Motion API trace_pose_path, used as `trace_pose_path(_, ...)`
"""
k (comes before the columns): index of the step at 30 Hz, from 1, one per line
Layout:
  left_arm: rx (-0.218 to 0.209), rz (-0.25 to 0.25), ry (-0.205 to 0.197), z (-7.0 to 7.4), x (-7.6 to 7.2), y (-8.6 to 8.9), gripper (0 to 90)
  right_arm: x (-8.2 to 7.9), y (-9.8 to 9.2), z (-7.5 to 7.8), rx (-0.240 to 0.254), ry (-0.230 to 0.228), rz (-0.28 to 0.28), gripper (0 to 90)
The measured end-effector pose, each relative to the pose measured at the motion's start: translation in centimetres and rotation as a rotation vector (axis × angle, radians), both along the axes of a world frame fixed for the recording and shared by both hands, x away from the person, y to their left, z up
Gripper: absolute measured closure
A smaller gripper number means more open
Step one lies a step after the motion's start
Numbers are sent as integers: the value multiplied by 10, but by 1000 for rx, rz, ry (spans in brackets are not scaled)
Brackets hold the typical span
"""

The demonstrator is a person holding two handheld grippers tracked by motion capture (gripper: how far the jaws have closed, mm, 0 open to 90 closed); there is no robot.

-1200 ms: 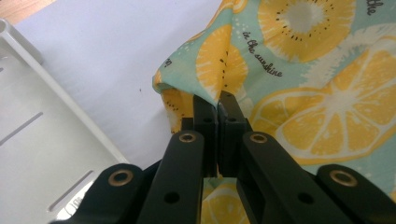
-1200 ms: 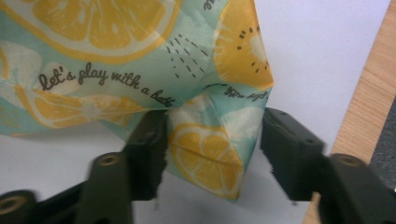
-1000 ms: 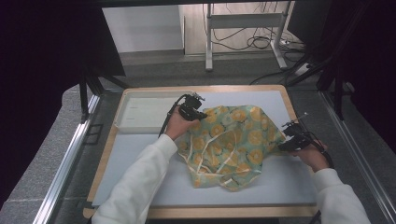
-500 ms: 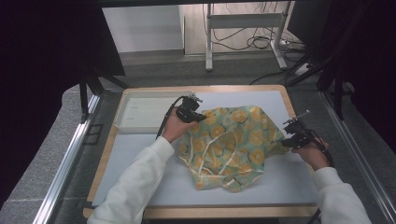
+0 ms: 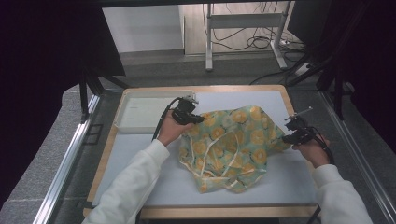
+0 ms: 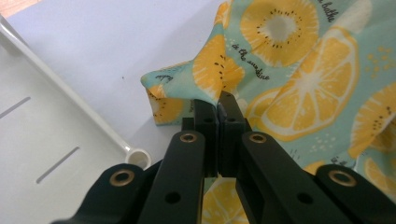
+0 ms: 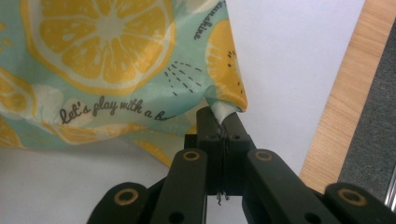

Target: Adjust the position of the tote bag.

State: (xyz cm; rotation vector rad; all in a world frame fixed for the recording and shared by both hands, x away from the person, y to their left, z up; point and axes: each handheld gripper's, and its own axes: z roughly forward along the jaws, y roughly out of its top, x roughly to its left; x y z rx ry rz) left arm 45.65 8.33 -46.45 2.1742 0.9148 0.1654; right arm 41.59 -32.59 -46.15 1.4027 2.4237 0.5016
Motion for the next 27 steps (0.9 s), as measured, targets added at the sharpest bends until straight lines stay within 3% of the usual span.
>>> trace_pose_path(27, -87, -29, -18, 9, -40, 28, 897, 25, 3, 23, 0, -56, -32, 888)
